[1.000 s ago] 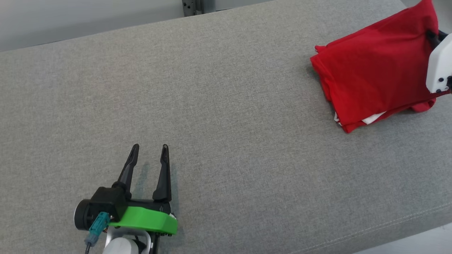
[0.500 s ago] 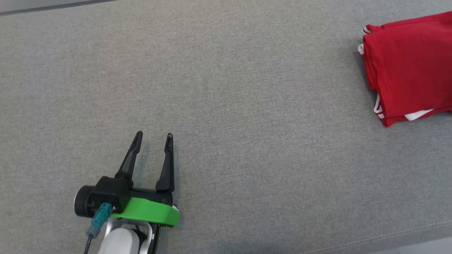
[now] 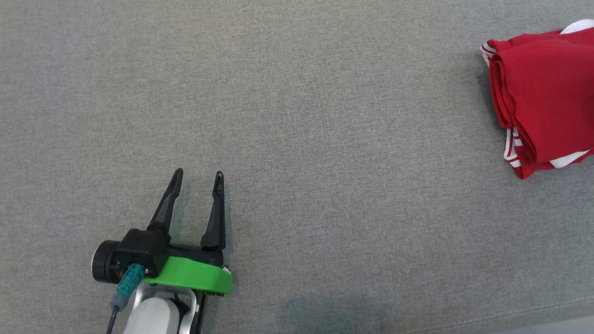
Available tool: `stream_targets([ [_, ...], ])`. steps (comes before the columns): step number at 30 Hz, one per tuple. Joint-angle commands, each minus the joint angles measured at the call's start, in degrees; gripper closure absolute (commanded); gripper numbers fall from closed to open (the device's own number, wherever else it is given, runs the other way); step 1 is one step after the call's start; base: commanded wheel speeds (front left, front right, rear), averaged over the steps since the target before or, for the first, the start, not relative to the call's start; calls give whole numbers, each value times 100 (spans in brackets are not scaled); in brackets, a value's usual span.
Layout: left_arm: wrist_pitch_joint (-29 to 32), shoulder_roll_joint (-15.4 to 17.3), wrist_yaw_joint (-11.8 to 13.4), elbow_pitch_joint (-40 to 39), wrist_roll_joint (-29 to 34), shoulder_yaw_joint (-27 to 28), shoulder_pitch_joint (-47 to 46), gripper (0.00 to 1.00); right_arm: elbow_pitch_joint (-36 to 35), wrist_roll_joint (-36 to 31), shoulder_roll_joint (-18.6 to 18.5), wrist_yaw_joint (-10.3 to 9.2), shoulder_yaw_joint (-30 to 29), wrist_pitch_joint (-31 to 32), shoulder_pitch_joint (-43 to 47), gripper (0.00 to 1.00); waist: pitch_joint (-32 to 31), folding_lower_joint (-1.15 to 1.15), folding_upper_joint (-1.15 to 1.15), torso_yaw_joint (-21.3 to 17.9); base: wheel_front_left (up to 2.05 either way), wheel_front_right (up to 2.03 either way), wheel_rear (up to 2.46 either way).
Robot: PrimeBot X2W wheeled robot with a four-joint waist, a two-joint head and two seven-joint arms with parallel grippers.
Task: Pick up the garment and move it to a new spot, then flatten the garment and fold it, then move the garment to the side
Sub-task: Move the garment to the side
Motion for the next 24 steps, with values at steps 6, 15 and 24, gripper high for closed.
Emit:
stream_targets([
  [6, 31, 80, 64, -15, 2, 22, -91, 0, 135, -172, 281, -8, -42, -426, -125, 0, -187, 0, 0, -150, 0, 0, 0],
  [15, -32, 96, 115, 160, -231, 231, -58, 0, 76, 84, 742, -8, 234, -1296, -24, 0, -941, 0, 0, -302, 0, 0, 0],
  [24, -130, 54, 271, 635, -498, 622, 189, 0, -150, 714, 1326, -8, 655, -1962, 669, 0, -1731, 0, 0, -294, 0, 0, 0],
])
